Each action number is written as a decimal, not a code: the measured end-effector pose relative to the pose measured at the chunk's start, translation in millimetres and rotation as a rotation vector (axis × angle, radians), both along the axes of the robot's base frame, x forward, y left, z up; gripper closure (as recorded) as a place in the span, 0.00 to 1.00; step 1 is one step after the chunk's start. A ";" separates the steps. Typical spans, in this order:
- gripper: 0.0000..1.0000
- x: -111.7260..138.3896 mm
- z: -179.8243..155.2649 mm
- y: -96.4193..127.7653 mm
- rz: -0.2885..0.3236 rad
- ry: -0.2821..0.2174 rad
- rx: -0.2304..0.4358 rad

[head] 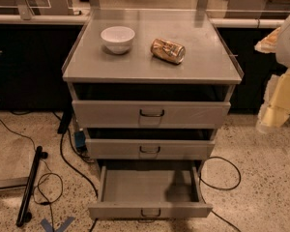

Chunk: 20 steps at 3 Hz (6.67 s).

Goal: Close bottom drawer

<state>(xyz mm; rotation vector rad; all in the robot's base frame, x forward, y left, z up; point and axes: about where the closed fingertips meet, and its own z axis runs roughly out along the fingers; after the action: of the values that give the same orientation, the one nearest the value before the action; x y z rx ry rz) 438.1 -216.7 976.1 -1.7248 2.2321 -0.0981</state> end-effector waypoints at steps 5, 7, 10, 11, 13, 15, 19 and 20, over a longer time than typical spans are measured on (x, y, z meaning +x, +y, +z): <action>0.49 -47.4 -132.4 33.2 0.047 0.109 0.184; 1.00 -51.4 -194.0 49.9 0.042 0.114 0.194; 1.00 -36.3 -229.9 51.5 -0.030 0.118 0.214; 1.00 -18.0 -265.1 49.1 -0.086 0.083 0.269; 1.00 8.0 -352.9 54.1 -0.065 0.046 0.350; 1.00 9.8 -405.8 60.4 -0.029 0.122 0.347; 1.00 -23.3 -569.2 56.1 -0.082 0.261 0.346; 1.00 -33.9 -606.5 51.1 -0.096 0.238 0.394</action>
Offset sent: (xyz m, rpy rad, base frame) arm -0.0114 -0.0007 -0.0118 0.0463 0.0062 0.0335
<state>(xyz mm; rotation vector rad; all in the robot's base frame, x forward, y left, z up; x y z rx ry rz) 404.2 -165.5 369.6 -1.4784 2.3000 0.5159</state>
